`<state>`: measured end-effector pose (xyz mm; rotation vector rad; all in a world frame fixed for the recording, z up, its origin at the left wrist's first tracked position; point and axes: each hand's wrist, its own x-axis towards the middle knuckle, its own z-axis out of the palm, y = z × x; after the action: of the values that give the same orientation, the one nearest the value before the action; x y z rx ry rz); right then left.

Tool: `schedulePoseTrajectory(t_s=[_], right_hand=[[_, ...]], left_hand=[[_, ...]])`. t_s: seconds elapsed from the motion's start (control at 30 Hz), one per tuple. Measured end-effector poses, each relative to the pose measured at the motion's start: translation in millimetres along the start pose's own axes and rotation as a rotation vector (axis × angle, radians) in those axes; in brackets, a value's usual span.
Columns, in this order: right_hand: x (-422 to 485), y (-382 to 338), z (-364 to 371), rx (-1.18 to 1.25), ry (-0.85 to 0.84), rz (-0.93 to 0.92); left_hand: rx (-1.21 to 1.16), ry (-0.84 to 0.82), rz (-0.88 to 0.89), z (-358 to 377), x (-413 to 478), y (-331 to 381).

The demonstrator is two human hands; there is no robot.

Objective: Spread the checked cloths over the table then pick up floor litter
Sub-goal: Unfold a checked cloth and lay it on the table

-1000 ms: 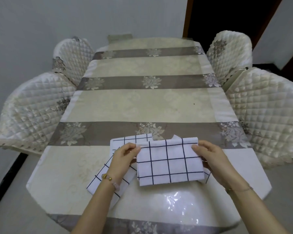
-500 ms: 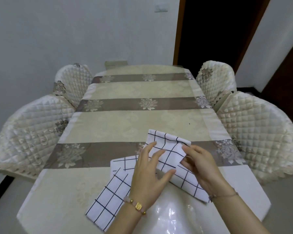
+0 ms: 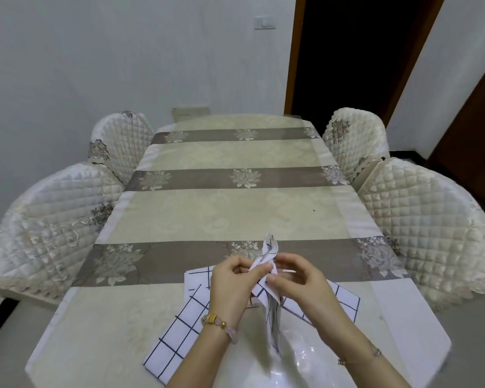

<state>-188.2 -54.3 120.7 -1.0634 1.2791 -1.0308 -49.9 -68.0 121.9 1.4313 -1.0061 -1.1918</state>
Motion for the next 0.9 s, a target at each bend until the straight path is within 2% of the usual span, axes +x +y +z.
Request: schedulePoseTrajectory(t_s=[0.13,0.23,0.3,0.4,0.57,0.77,0.9], right_hand=[[-1,-3,7,-0.095,-0.063,-0.065],[3,-6,3,-0.008,-0.039,-0.086],[5,-7,-2,0.049,-0.03,-0.073],[9,-6,-8,0.066,0.011,-0.058],[22,-15,-37,0.125,0.187,-0.056],[33,-19,-65,0.02,0.166,-0.029],[32,-21,-65,0.069,0.08,0.005]], left_hand=[[-0.091,-0.093,-0.058,2,1,8],[-0.251,-0.239,-0.096,-3,1,11],[-0.307,-0.268,-0.105,-5,0,12],[-0.292,-0.187,-0.098,-11,3,12],[-0.189,-0.049,-0.025,-47,21,17],[-0.129,-0.03,-0.011,-76,35,20],[-0.141,-0.011,0.013,-72,35,21]])
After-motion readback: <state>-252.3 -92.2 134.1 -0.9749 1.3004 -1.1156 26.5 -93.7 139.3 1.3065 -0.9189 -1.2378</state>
